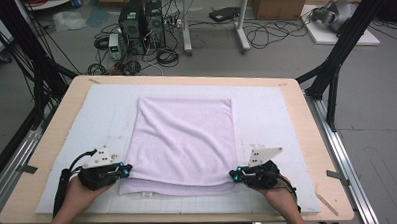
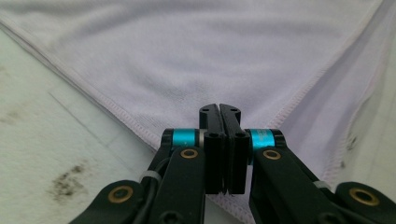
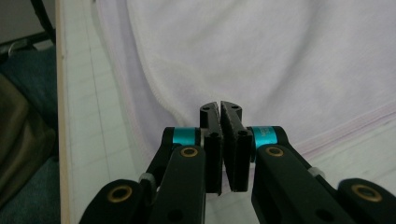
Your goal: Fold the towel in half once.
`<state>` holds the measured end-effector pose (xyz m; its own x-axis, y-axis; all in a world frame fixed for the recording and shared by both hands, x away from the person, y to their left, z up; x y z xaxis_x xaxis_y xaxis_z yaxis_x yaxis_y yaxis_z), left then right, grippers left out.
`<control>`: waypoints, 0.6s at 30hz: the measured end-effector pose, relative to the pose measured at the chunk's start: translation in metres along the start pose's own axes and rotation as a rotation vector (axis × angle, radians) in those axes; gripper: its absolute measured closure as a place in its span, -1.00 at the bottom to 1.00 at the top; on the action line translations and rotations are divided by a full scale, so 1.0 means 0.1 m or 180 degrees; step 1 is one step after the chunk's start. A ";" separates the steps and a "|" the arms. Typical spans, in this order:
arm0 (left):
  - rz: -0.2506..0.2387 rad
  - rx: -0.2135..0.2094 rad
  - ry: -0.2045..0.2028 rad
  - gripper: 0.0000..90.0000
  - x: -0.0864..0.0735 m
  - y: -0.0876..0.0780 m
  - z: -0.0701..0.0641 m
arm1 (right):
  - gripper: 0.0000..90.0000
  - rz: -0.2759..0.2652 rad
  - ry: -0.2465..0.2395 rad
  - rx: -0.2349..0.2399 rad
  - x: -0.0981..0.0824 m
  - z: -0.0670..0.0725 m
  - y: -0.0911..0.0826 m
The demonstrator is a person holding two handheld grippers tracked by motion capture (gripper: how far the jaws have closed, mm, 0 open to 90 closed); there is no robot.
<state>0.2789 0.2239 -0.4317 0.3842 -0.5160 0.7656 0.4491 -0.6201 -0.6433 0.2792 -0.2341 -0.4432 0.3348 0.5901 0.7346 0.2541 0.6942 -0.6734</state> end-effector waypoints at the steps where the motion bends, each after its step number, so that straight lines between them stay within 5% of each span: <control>1: -0.0026 0.0013 0.0016 0.96 0.04 -0.05 0.01 | 0.95 -0.0040 0.0004 -0.0011 0.03 -0.01 -0.03; 9: -0.0201 0.0036 0.0063 0.96 0.16 -0.31 -0.05 | 0.95 -0.0288 -0.0111 -0.0075 0.25 0.04 -0.29; 15: -0.0017 -0.0094 0.0052 0.90 -0.11 -0.20 -0.16 | 0.93 -0.0077 -0.0099 0.0062 0.09 0.14 -0.22; 18: 0.0054 -0.0094 0.0020 0.61 -0.14 -0.16 -0.16 | 0.71 -0.0034 0.0039 0.0091 -0.02 0.11 -0.14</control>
<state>0.2529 0.2315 -0.4324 0.3864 -0.5303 0.7547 0.4184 -0.6284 -0.6558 0.2649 -0.2405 -0.4339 0.3434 0.5776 0.7406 0.2318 0.7120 -0.6628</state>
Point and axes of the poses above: each handheld gripper's, and its own axes: y roughly forward along the jaws, x roughly out of its top, z roughly to its left, the point moved 2 cm from there along y, roughly forward along the jaws, and after that the axes turned 3 degrees about z, right-handed, at the moved point
